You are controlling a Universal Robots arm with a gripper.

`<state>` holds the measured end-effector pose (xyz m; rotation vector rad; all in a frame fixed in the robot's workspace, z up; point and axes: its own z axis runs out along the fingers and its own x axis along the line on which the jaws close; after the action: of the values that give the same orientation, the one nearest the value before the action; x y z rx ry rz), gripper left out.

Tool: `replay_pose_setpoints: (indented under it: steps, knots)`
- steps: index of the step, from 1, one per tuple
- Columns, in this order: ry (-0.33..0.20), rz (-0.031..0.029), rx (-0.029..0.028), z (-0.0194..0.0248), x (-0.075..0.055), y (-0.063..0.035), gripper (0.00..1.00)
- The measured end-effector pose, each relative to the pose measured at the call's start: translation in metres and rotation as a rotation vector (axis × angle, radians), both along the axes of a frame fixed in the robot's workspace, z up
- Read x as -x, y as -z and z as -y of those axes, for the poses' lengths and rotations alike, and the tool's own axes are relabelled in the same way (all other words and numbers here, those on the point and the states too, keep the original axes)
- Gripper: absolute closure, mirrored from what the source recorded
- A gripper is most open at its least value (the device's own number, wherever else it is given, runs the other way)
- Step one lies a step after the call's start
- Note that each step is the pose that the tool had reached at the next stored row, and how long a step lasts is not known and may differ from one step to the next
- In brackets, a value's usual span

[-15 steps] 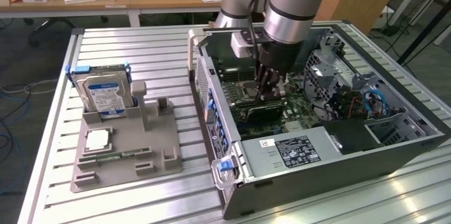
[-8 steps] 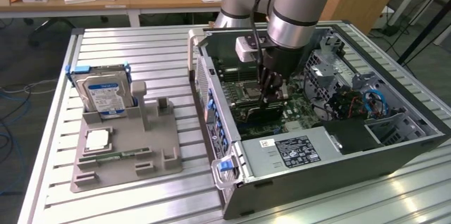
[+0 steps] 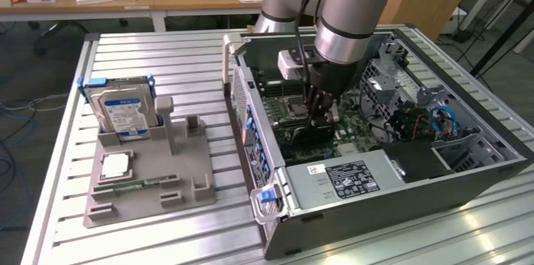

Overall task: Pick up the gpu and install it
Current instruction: 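Press down on the gpu until it lock into place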

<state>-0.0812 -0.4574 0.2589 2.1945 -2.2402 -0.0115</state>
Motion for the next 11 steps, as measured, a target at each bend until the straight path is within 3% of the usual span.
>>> replay_pose_setpoints:
  steps: [3,5,11]
  knots:
    - [0.0,0.0016,-0.0041,-0.0004,0.0,-0.0043,0.89]
    - [0.0,0.0006,-0.0018,-0.0002,0.0,-0.0142,0.89]
    - [0.0,0.0008,-0.0021,-0.0002,0.0,-0.0412,0.89]
